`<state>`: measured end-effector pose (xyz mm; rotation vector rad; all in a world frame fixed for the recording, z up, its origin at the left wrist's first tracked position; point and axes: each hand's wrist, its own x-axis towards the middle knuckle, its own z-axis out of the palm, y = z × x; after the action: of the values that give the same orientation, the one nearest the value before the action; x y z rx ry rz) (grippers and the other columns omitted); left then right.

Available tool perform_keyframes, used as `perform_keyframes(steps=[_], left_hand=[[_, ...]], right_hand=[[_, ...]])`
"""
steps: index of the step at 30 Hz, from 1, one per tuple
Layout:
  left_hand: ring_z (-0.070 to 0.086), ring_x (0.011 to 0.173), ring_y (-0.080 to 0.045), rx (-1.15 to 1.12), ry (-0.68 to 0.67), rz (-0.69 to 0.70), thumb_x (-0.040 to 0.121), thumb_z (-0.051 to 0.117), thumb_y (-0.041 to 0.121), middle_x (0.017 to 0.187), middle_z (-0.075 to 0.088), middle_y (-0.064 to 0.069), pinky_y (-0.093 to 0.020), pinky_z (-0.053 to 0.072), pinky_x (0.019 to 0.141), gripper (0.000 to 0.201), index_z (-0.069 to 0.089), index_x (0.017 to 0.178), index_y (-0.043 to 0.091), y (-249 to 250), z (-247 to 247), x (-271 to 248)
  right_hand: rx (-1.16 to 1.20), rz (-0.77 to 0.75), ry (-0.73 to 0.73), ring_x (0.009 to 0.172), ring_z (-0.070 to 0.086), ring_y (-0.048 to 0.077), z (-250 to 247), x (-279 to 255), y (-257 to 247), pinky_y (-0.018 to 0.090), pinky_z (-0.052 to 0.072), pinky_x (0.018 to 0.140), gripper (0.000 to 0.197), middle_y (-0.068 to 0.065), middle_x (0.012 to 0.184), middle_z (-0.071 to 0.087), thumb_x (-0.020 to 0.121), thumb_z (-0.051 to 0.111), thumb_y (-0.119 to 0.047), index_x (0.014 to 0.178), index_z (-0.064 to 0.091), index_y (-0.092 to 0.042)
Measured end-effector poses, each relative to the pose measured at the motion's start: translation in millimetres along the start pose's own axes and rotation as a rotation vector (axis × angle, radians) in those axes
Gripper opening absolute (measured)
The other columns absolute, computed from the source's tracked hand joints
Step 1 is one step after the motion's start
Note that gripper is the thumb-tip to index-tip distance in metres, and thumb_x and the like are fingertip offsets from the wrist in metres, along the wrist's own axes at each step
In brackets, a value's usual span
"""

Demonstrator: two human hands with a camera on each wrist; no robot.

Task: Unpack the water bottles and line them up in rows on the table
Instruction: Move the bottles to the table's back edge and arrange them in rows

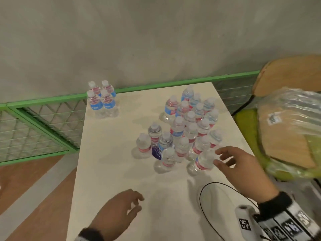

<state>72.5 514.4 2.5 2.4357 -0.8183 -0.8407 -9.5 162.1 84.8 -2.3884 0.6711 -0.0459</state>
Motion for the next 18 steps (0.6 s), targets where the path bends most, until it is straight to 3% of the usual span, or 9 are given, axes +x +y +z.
perform_keyframes(steps=[3,7,10,12,15,18], left_hand=[[0.053,0.087,0.004,0.011,0.239,0.155,0.089,0.062,0.032,0.105,0.051,0.025,-0.006,0.038,0.076,0.026,0.056,0.114,0.040,35.1,-3.1,45.2],[0.053,0.095,-0.003,-0.135,0.449,0.136,0.086,0.067,0.024,0.116,0.046,0.018,-0.021,0.048,0.083,0.044,0.052,0.127,0.030,66.8,-1.2,93.7],[0.051,0.108,-0.007,-0.198,0.461,0.098,0.087,0.067,0.025,0.125,0.046,0.015,-0.025,0.047,0.090,0.053,0.046,0.135,0.029,84.2,1.8,116.0],[0.051,0.115,-0.014,-0.167,0.462,0.069,0.087,0.067,0.025,0.128,0.050,0.009,-0.031,0.046,0.096,0.050,0.049,0.134,0.028,87.6,4.3,123.7],[0.056,0.109,-0.016,-0.165,0.472,0.018,0.087,0.067,0.026,0.122,0.060,0.005,-0.034,0.047,0.096,0.040,0.057,0.126,0.026,88.1,5.0,125.6],[0.061,0.098,-0.009,-0.259,0.442,-0.044,0.085,0.071,0.025,0.106,0.067,0.010,-0.028,0.049,0.089,0.032,0.062,0.114,0.030,86.4,1.1,119.7]], right_hand=[[-0.092,-0.040,0.006,0.074,0.057,-0.001,6.7,4.6,27.4,0.012,0.042,0.064,0.033,-0.015,0.095,0.056,0.082,0.072,-0.033,0.112,0.058,-0.038],[-0.131,-0.120,-0.031,0.081,0.060,0.010,16.2,13.6,38.8,0.022,0.049,0.073,0.054,-0.010,0.102,0.048,0.082,0.072,-0.026,0.131,0.051,-0.035],[-0.180,-0.186,-0.053,0.073,0.059,0.011,20.9,17.4,34.1,0.026,0.051,0.073,0.052,-0.008,0.108,0.049,0.085,0.068,-0.022,0.133,0.049,-0.033],[-0.186,-0.213,-0.072,0.081,0.063,0.017,26.2,20.5,32.5,0.030,0.053,0.079,0.052,-0.005,0.119,0.050,0.085,0.066,-0.018,0.134,0.051,-0.028],[-0.195,-0.230,-0.122,0.097,0.063,0.023,35.2,24.2,33.6,0.032,0.052,0.083,0.049,0.000,0.129,0.049,0.085,0.064,-0.010,0.132,0.055,-0.021],[-0.250,-0.232,-0.141,0.097,0.063,0.024,38.5,25.2,33.8,0.032,0.053,0.075,0.042,-0.003,0.128,0.049,0.087,0.063,-0.011,0.127,0.057,-0.022]])
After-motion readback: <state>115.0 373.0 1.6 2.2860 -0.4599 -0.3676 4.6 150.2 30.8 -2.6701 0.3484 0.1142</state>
